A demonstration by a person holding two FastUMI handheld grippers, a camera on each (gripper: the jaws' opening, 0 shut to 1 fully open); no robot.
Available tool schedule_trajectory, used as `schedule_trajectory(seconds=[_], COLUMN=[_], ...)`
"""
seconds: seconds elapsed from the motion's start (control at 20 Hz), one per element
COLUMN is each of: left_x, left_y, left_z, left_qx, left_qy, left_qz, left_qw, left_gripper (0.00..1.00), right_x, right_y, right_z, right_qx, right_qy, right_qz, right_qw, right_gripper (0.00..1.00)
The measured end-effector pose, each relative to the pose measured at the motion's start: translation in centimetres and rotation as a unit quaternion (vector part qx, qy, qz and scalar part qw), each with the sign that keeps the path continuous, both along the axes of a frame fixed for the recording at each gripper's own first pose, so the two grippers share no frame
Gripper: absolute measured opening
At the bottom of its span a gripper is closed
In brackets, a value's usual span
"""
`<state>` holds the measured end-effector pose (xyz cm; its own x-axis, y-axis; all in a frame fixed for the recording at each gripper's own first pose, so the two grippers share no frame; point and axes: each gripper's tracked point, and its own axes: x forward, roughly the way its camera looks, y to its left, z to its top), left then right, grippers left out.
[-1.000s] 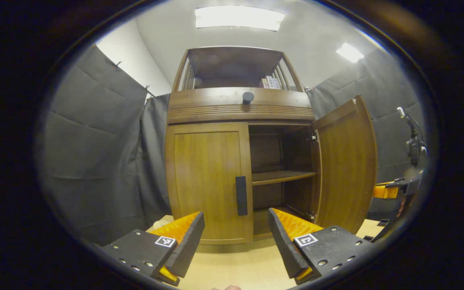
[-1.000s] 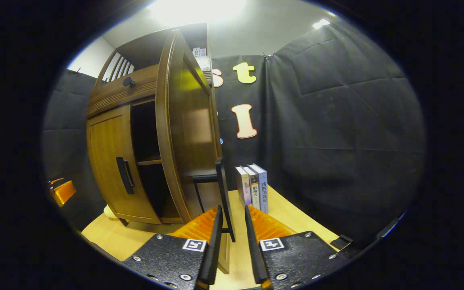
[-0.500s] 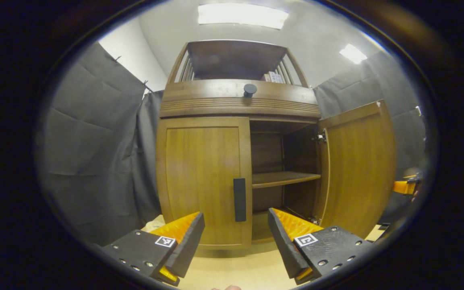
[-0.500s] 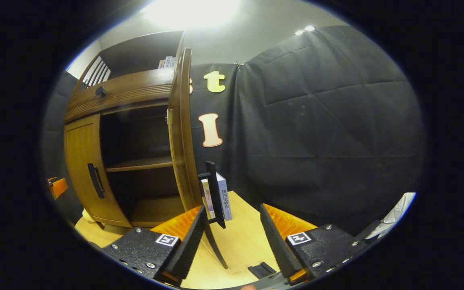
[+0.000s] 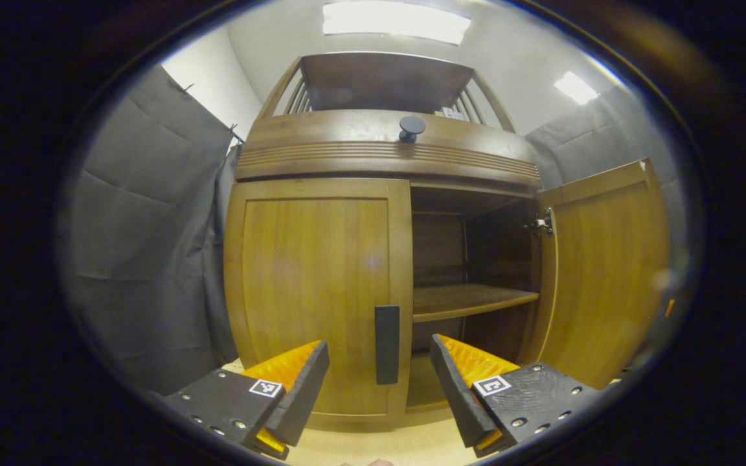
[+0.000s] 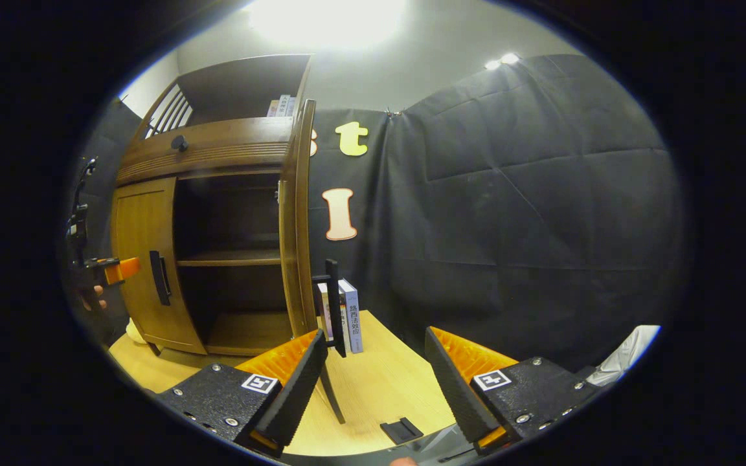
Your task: Open the right door of the double-door shoe cabinet with the right hand, and open the left door with the left hand.
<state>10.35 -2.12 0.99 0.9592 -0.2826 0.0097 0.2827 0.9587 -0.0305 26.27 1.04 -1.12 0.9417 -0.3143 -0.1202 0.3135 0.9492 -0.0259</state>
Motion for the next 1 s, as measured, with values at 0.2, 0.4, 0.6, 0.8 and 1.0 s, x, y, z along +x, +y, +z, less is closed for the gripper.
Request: schedule_trajectory(seconds=[0.2,0.4,0.6,0.8,1.0], left_x=[2.6,5.2,6.9,8.2,8.3], left_y=[-0.7,-1.6,-2.9,-4.2,-5.6], left_z=[-0.7,-3.0,-4.5,-3.9,-3.8], left_qx=[0.002,-0.008,0.006,0.016,0.025], left_qy=[0.005,0.036,0.054,0.071,0.069], left_qz=[0.002,0.001,-0.001,0.008,0.025], left_qw=[1.000,0.999,0.998,0.997,0.997], left_gripper=[0.91,0.91,0.91,0.79,0.70], right_x=[-0.3,-0.5,-0.6,-0.8,-0.9], right_y=[0.1,0.0,0.3,0.2,0.4], right_z=[-0.1,-0.4,-0.6,-0.8,-1.0], right_qx=[0.001,0.004,0.011,0.011,0.015], right_qy=[0.004,0.010,0.014,0.021,0.026], right_qz=[-0.001,-0.005,-0.006,-0.003,0.001], right_qw=[1.000,1.000,1.000,1.000,1.000], right_gripper=[0.94,0.94,0.94,0.94,0.94])
